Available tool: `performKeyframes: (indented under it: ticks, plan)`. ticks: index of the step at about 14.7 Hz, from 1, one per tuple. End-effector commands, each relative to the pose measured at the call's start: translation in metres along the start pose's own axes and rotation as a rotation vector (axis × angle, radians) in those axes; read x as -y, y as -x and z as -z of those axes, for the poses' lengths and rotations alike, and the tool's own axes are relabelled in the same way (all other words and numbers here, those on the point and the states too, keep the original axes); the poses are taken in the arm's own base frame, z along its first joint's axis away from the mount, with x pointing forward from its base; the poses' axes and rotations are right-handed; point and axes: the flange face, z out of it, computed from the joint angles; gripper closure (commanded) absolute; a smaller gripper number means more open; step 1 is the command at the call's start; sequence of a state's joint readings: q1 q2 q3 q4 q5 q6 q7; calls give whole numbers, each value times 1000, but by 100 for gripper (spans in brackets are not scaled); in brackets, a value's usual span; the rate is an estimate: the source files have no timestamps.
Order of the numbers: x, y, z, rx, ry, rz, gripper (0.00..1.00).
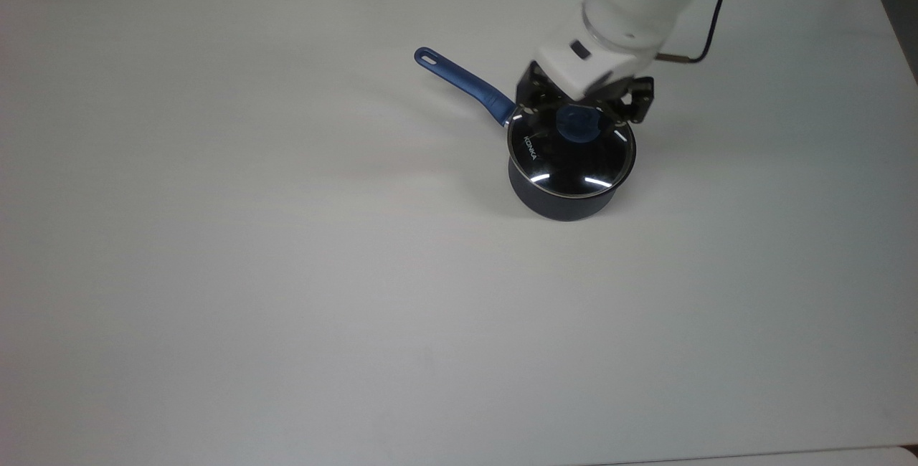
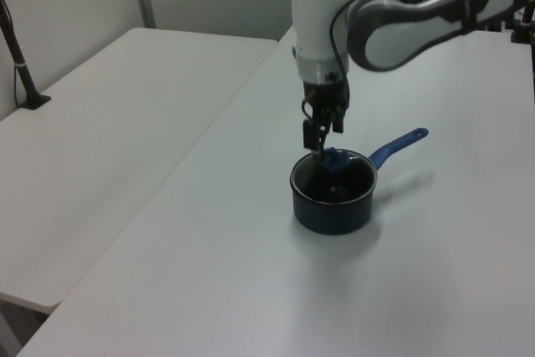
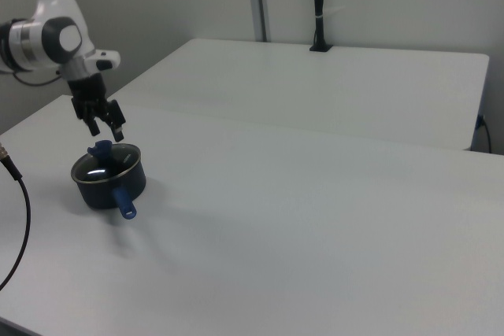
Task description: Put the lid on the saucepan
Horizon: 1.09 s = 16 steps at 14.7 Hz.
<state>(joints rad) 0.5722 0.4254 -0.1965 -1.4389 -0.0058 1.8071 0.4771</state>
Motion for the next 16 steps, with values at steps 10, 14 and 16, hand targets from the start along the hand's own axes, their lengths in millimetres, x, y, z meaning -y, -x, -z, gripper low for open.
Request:
performKeyframes:
  ticks: [10,14,16]
  plan:
    - [-224,-4,82,90,-53,-13,0]
    - [-252,-5,81,95,-52,2,0]
    - [-262,-5,83,92,-53,-5,0]
